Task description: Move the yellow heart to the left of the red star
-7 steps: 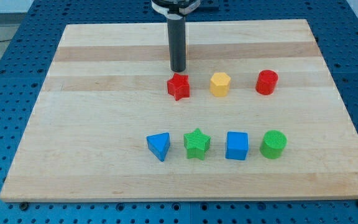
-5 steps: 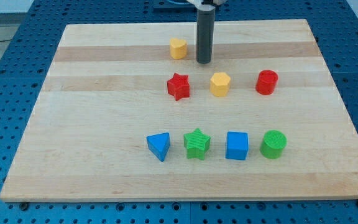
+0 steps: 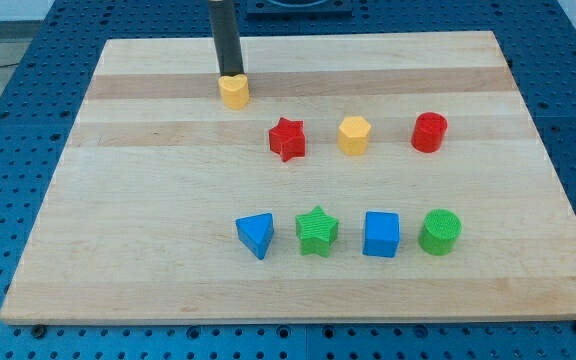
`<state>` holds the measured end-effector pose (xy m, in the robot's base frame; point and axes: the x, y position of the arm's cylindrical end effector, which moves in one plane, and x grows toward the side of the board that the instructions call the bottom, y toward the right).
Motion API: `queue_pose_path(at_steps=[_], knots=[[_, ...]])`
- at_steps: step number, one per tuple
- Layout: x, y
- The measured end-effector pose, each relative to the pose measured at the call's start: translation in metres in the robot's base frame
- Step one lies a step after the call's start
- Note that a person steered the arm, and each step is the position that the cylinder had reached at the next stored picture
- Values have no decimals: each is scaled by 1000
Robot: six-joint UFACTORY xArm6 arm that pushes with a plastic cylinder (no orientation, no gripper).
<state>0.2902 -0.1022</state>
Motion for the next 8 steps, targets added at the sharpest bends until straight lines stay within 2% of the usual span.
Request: queue_pose_path(at_steps=[1,3,4,8], knots=[[14,-1],[14,47],[17,48],[43,-6]])
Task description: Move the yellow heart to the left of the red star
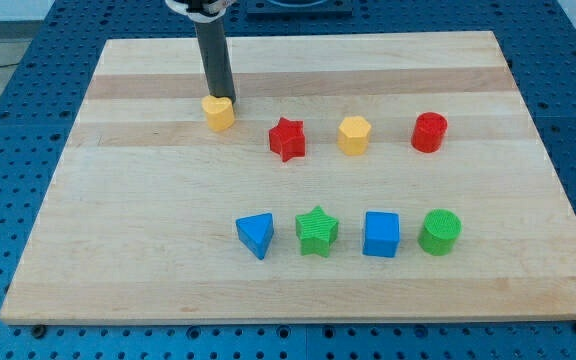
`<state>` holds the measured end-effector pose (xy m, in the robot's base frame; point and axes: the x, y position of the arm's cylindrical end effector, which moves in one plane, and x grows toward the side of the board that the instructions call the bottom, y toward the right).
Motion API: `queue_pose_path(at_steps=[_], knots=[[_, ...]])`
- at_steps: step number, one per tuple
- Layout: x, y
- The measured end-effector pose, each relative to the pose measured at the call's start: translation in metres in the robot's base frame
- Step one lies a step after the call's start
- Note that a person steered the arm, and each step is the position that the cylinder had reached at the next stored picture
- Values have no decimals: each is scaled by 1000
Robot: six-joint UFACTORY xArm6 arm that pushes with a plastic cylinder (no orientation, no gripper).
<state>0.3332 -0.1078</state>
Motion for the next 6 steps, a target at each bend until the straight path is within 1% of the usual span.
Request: queue_pose_path(at_steps=[6], knots=[[43,-7]])
